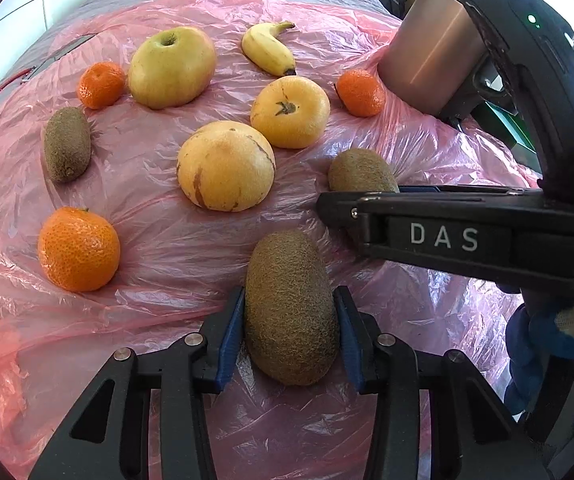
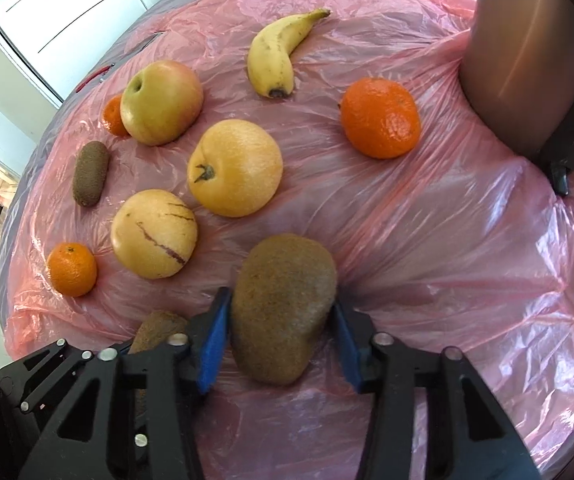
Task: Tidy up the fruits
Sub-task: 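Grasp a kiwi with the left gripper while the right gripper grasps another kiwi, then carry both kiwis to the green tray and open both grippers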
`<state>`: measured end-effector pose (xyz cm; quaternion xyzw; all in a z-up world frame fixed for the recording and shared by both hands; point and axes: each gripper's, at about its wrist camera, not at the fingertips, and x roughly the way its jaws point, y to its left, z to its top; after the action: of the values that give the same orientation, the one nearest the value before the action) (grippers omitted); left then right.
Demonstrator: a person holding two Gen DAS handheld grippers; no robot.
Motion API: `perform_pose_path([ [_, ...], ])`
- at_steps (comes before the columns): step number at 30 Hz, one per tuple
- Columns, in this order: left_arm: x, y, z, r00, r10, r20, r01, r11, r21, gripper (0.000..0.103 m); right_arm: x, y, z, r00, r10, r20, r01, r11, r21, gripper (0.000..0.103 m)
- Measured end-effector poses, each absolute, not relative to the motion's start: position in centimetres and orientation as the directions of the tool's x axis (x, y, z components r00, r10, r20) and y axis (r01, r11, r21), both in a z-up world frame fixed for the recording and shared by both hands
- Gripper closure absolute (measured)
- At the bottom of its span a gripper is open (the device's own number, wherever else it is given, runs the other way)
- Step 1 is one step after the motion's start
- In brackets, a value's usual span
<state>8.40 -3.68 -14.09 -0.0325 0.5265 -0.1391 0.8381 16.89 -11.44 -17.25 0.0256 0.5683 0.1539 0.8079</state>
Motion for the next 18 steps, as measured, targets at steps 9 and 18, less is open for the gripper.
perform_pose_path([
  [9,8.0,-2.8,-12.7,0.427,-0.295,-0.855,0.163,0.955,-0.247,0.066,15.6,-13.0,-15.8,0.338,0.334,-0.88,-0.261,0.931,0.253,0.092],
  [18,7.2,-2.2,-9.5,0.472,-0.263,-0.842,0.122,0.965,-0.232,0.065,12.9,-17.1,-11.9,0.407,0.372,-0.834,-0.274,0.921,0.276,0.092],
])
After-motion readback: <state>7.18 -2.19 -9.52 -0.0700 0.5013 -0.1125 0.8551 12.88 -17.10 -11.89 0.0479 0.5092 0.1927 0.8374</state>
